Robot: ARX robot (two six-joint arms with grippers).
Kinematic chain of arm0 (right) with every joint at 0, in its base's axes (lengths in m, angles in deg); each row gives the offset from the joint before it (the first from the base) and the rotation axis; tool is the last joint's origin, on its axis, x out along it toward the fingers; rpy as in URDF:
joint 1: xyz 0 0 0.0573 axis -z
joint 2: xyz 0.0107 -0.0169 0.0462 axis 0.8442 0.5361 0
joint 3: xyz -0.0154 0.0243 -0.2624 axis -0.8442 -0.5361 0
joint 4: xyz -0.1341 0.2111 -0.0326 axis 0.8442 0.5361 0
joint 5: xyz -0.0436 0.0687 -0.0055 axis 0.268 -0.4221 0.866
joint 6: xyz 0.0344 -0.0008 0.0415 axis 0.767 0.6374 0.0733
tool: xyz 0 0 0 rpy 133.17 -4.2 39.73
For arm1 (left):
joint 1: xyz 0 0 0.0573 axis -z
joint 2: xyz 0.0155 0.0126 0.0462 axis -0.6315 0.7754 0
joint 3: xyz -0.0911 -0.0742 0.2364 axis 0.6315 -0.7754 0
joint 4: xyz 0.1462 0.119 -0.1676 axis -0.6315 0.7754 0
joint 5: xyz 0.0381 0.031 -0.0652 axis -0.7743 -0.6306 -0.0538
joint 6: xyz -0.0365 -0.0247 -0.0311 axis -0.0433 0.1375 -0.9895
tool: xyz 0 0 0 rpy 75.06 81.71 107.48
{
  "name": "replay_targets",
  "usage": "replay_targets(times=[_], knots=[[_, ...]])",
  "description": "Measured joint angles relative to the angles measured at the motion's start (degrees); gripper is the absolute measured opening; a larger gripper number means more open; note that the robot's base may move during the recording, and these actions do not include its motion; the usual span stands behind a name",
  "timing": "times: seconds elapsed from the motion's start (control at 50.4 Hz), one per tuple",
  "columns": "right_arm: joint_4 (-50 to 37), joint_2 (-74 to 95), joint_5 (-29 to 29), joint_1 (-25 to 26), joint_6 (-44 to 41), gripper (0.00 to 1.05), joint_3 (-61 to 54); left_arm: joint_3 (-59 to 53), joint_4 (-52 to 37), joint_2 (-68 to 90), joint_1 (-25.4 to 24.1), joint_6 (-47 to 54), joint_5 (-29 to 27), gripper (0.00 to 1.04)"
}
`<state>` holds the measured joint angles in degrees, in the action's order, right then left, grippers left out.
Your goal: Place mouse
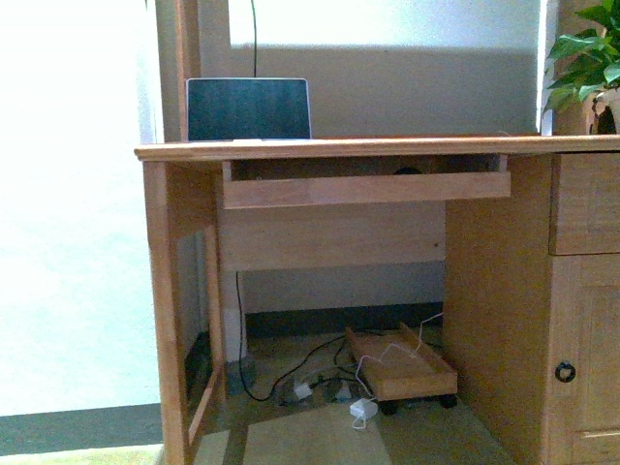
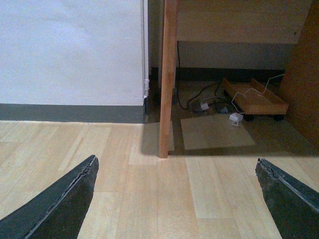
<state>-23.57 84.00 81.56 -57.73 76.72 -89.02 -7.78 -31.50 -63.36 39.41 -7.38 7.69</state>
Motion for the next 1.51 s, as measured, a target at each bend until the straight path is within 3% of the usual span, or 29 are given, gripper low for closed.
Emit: replay_targets(times=[1.508], knots=[[0.0, 0.0, 0.0, 0.0, 0.0, 0.97, 0.0, 0.0, 0.0, 0.0, 0.0, 0.0, 0.0, 0.97]])
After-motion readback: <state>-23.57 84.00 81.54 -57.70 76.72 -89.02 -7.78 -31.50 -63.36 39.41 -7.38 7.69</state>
